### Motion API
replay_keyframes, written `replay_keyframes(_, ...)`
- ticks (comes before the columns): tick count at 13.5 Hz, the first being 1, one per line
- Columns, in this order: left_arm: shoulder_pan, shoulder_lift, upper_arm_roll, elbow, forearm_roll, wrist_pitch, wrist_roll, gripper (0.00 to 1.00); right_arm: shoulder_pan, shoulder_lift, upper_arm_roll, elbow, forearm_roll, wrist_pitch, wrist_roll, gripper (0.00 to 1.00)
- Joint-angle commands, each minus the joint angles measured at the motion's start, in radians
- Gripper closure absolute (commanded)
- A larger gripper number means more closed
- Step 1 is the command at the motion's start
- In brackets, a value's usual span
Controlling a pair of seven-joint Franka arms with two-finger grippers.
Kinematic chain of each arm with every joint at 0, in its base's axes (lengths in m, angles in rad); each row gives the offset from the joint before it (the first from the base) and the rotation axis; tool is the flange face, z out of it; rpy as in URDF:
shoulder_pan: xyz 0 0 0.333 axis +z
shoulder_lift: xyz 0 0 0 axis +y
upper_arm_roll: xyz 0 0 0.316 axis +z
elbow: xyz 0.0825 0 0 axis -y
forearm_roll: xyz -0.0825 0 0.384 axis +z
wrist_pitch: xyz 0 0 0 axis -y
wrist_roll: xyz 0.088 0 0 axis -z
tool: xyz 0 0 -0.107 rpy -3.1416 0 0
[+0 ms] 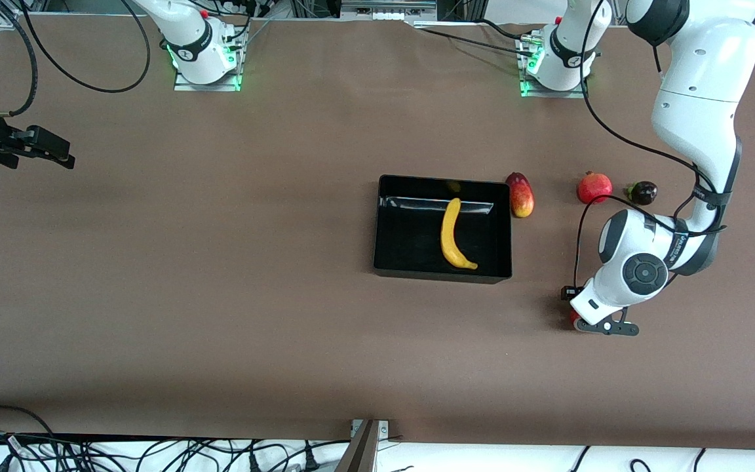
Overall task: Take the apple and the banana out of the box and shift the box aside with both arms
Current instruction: 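Carry the apple out of the box and set it on the table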
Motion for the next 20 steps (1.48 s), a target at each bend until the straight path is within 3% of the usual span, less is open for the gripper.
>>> replay_keyframes(1,-0.008,-0.027,0.000,0.000,0.008,-0.037,-0.006,0.13,-0.009,0.000,0.003,0.010,0.015,-0.015,0.003,0.00)
replay_keyframes(2,-0.014,-0.067,0.000,0.003,0.000,-0.110,-0.008,0.00,-0.009,0.000,0.003,0.010,0.018,-0.015,0.003,0.00)
replay_keyframes(5,-0.067,-0.219,0.000,-0.002,-0.151,-0.261,-0.018,0.00,-0.009,0.001,0.006,0.010,0.021,-0.015,0.010,0.00)
replay_keyframes(8,-0.185,-0.307,0.000,-0.016,-0.268,-0.323,-0.206,0.00,-0.011,0.000,0.002,0.008,0.021,-0.015,0.010,0.00)
replay_keyframes(10,-0.277,-0.310,-0.003,-0.027,-0.268,-0.323,-0.349,0.00,-0.009,0.001,0.002,0.008,0.021,-0.015,0.010,0.00)
replay_keyframes(12,-0.342,-0.304,-0.017,-0.059,-0.268,-0.317,-0.367,0.00,-0.009,0.001,0.002,0.008,0.021,-0.015,0.010,0.00)
replay_keyframes(15,-0.358,-0.264,-0.077,-0.089,-0.270,-0.280,-0.371,0.00,-0.009,0.001,0.002,0.008,0.021,-0.015,0.009,0.00)
replay_keyframes(20,-0.367,-0.233,-0.100,-0.216,-0.322,-0.140,-0.387,0.00,-0.011,0.001,0.002,0.008,0.021,-0.015,0.009,0.00)
